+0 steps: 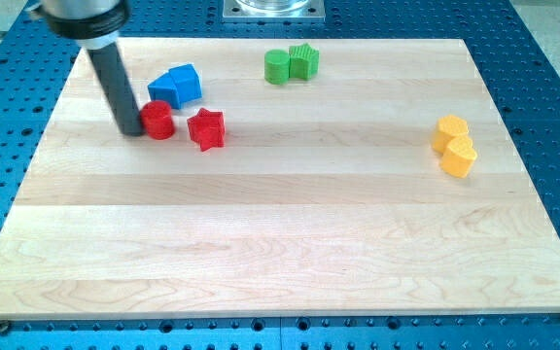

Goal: Separate the red blocks

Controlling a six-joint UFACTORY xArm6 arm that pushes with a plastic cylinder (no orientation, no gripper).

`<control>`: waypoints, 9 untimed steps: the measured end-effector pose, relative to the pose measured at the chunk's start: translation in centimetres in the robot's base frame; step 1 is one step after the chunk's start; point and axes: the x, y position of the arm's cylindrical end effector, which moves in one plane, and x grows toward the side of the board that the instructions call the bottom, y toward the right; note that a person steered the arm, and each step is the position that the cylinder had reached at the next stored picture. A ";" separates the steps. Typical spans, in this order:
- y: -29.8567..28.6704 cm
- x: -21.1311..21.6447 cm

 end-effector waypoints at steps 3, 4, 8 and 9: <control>-0.4 4.2; 2.9 2.3; 7.2 -0.3; 7.2 -1.0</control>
